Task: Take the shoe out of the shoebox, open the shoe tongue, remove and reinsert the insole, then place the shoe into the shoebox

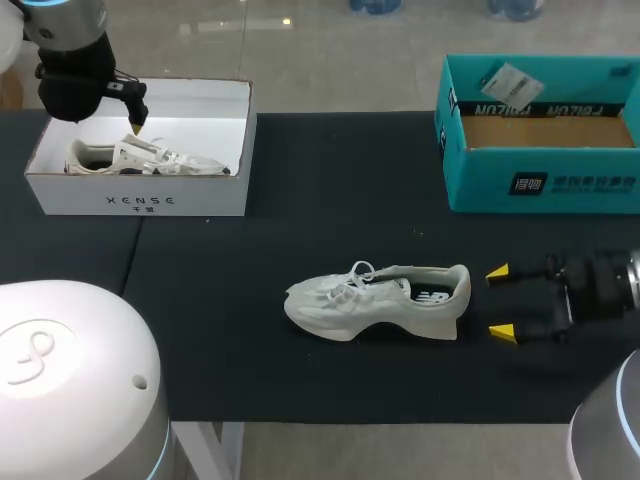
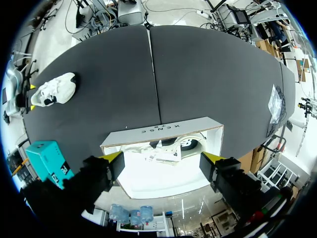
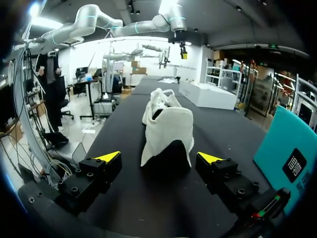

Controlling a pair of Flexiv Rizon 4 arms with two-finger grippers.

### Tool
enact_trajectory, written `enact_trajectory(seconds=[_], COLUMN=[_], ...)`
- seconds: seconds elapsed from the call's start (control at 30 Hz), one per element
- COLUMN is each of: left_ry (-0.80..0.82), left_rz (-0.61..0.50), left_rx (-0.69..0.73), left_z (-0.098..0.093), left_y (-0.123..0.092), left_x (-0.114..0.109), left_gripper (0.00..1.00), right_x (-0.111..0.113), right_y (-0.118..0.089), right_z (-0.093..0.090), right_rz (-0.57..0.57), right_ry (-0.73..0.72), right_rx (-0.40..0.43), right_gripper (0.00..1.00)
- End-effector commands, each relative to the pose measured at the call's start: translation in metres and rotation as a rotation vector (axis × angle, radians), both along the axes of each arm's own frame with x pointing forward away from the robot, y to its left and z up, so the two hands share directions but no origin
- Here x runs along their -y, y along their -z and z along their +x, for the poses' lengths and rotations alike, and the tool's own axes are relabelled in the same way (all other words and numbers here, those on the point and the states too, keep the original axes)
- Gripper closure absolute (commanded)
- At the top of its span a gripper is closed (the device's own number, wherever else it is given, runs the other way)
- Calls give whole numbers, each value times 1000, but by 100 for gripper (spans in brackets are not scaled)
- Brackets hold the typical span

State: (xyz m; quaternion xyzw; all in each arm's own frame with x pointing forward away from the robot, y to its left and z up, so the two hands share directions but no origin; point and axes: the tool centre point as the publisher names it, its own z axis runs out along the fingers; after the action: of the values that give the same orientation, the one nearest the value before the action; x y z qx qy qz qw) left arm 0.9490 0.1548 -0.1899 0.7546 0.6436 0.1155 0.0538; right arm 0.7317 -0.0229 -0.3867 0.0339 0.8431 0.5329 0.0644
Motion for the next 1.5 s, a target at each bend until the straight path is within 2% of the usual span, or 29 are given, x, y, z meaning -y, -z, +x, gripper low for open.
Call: enact_trajectory(seconds=[0.03, 0.33, 0.67, 0.93, 1.5], left_ry=[1, 1, 1, 1, 1], left_rz=[1, 1, 1, 1, 1], left_rx=[2, 2, 2, 2, 2], left_z=[-1, -1, -1, -1, -1], left_y=[0, 0, 0, 0, 0], left_x=[0, 0, 0, 0, 0], left_gripper=[0, 0, 0, 0, 0], right_x=[-1, -17, -32, -39, -58], right_y=[5, 15, 29, 27, 37], right_z=[12, 24, 15, 19, 24], right_rz=[3, 34, 89, 97, 134], right_ry=[-18, -41, -36, -41, -62], right_rx=[-7, -5, -17, -9, -8], right_gripper=[0, 0, 0, 0, 0])
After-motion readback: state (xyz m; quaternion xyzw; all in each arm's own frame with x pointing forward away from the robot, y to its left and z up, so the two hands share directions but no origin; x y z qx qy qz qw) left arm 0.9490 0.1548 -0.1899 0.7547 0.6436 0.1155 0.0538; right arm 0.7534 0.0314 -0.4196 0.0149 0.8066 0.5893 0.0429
